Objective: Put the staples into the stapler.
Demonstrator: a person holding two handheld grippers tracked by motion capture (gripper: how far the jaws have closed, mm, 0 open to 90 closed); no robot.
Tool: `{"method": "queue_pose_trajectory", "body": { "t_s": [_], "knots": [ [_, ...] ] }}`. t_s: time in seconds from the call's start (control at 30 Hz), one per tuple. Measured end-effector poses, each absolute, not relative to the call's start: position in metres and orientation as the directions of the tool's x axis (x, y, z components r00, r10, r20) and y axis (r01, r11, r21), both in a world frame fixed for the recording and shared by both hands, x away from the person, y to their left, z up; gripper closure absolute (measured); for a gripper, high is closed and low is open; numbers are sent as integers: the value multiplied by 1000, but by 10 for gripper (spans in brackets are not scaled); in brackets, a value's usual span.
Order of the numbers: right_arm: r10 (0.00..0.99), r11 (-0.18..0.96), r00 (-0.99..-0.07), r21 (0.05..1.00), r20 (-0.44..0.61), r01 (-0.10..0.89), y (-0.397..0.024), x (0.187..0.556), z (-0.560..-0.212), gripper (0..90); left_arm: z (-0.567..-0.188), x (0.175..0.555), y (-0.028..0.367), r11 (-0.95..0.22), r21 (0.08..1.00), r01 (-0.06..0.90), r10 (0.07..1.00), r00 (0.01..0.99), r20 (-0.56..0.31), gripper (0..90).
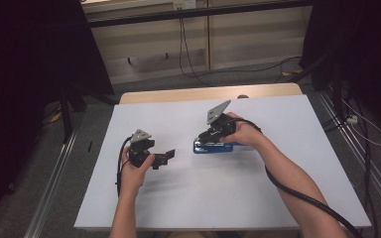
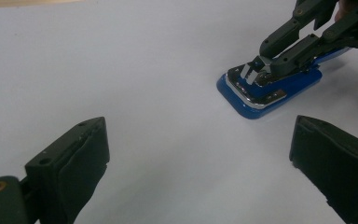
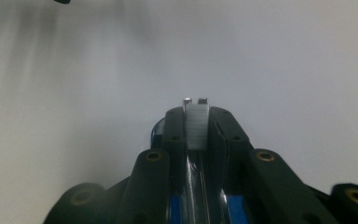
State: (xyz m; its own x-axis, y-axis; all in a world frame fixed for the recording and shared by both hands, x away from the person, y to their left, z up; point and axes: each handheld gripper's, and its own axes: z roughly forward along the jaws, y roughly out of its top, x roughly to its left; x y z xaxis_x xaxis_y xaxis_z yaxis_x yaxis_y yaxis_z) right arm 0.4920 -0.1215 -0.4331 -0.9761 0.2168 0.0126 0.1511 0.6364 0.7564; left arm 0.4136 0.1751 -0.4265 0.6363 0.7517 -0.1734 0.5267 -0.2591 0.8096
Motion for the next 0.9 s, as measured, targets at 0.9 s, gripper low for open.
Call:
{"method": "queue_pose_trajectory", "body": {
  "t_s": [0.9],
  "knots": [
    [219,637,-976,757,-1,142,-124,492,-429,793,-426,413,175,-259,811,525,752,637,-172,49]
  ]
}}
